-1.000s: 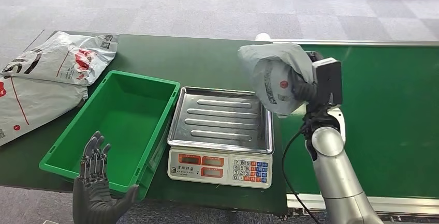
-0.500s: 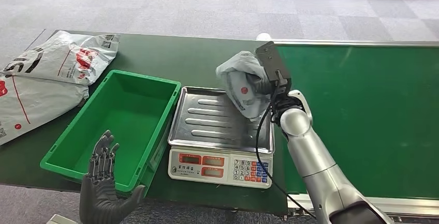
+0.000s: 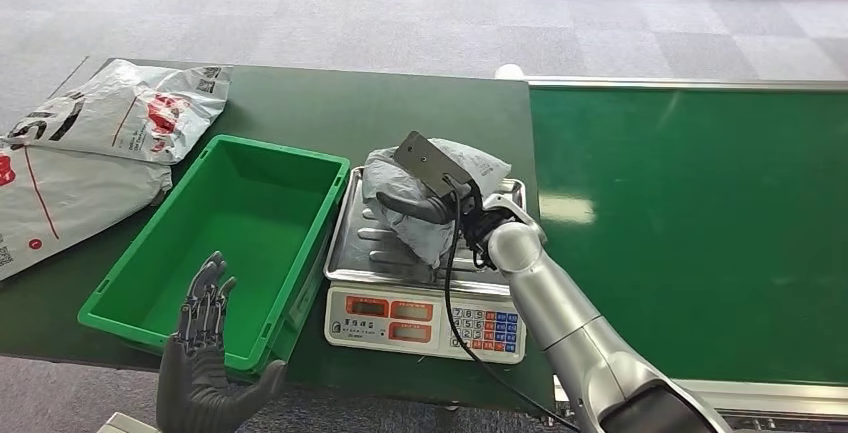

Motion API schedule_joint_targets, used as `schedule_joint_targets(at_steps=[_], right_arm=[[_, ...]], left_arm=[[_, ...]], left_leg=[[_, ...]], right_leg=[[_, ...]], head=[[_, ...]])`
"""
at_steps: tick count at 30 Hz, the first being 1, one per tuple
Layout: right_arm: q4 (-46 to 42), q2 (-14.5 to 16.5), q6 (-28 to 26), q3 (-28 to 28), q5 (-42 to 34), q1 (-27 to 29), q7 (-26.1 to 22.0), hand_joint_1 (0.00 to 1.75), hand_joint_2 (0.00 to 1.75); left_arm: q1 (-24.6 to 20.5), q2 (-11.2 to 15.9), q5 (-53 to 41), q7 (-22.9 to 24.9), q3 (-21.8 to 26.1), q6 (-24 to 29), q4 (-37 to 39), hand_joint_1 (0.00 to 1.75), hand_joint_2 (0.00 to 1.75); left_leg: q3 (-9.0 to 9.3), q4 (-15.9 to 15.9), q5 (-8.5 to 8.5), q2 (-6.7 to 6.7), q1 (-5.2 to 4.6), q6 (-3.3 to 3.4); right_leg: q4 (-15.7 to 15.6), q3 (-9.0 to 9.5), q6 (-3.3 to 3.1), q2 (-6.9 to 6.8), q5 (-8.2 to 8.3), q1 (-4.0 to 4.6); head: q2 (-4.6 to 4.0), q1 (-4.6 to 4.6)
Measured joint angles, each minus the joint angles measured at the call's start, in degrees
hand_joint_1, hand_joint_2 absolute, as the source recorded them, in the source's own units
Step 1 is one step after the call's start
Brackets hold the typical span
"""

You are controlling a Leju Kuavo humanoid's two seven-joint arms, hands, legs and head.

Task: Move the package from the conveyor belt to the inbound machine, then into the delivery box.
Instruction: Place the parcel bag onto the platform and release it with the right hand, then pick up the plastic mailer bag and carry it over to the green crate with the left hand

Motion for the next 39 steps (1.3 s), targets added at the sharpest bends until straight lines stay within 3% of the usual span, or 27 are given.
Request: schedule_joint_targets(at_steps=[7,9,12,14,21,23,27,30,34,38,39], right_arm=[[-7.3,0.6,8.4,1.4,-7.2,3.8,-10.4,0.0,0.0],[-11.8,0.5,4.5,1.6,-3.5,5.8,-10.9,0.0,0.0],[-20.5,-1.0,-7.0,1.4,10.8,10.1,-8.2,0.0,0.0],[-26.6,-2.5,-10.9,0.5,16.4,14.0,-8.0,0.0,0.0],[-40.8,-5.6,-14.7,-5.5,21.2,23.8,-9.1,0.0,0.0],[-44.2,-5.8,-18.9,-7.5,24.1,26.5,-9.2,0.0,0.0],[-52.7,-5.3,-30.2,-14.7,25.5,32.6,-14.1,0.0,0.0],[-56.8,-4.7,-31.0,-18.2,25.2,35.3,-15.5,0.0,0.0],[-59.1,-4.0,-31.1,-20.2,25.5,36.7,-15.8,0.0,0.0],[-60.0,-3.5,-31.4,-21.4,25.5,37.2,-16.2,0.0,1.75],[-60.2,-3.4,-32.3,-21.7,25.1,37.3,-16.8,0.0,1.75]], left_arm=[[0.0,-1.2,-1.8,0.2,0.7,-1.0,-0.2,0.0,1.75],[-0.4,-1.9,-5.1,1.4,1.0,-0.3,-0.2,0.0,1.75],[-1.2,-3.2,-13.4,5.1,1.2,1.8,-1.1,0.0,1.75],[-1.7,-3.8,-17.8,7.5,1.5,2.6,-2.3,0.0,1.75],[-4.6,-4.8,-23.0,11.0,1.7,2.9,-3.7,0.0,1.75],[-6.4,-4.9,-25.9,13.2,1.7,3.1,-3.4,0.0,1.75],[-13.8,-5.1,-32.1,19.5,0.6,4.0,0.2,0.0,1.75],[-17.7,-5.4,-33.0,20.9,-0.3,4.5,2.8,0.0,1.75],[-19.5,-5.4,-33.1,21.3,-1.2,5.1,4.3,0.0,1.75],[-20.2,-5.4,-33.3,21.5,-1.5,5.1,5.1,0.0,1.75],[-20.4,-5.4,-33.6,21.7,-1.6,5.1,5.3,0.0,1.75]], left_leg=[[-0.02,0.0,0.0,-0.01,0.0,0.0],[-0.03,0.0,0.0,-0.02,0.0,0.0],[-0.05,0.0,-0.02,-0.02,-0.01,0.01],[-0.08,0.0,-0.04,-0.01,-0.03,0.04],[-0.09,0.0,-0.07,0.04,-0.07,0.07],[-0.08,0.0,-0.06,-0.03,-0.07,0.08],[-0.23,0.0,0.04,-0.35,-0.06,0.1],[-0.17,0.0,0.02,0.07,-0.07,0.06],[-0.16,0.0,0.02,0.17,-0.07,0.06],[-0.16,0.0,0.02,0.17,-0.06,0.06],[-0.15,0.0,0.02,0.17,-0.06,0.06]], right_leg=[[0.0,-0.05,0.0,-0.02,0.0,0.0],[0.0,-0.08,-0.01,-0.03,-0.01,0.0],[0.0,-0.13,-0.01,-0.04,-0.03,-0.03],[-0.1,-0.14,0.0,-0.04,-0.03,-0.05],[-0.1,-0.21,0.01,0.0,-0.02,-0.07],[-0.1,-0.27,0.02,-0.1,-0.04,-0.06],[0.0,-0.15,0.02,-0.53,-0.04,-0.07],[0.0,-0.19,-0.04,-0.08,0.07,-0.08],[0.0,-0.27,-0.02,0.05,0.1,-0.08],[0.0,-0.28,-0.02,0.06,0.11,-0.07],[0.0,-0.31,-0.02,0.07,0.11,-0.07]], head=[[0.0,0.0],[0.0,0.0],[0.0,0.0],[0.0,0.0],[0.0,-0.01],[0.0,0.0],[0.0,0.01],[0.0,0.0],[0.0,0.0],[0.0,0.0],[0.0,0.0]])
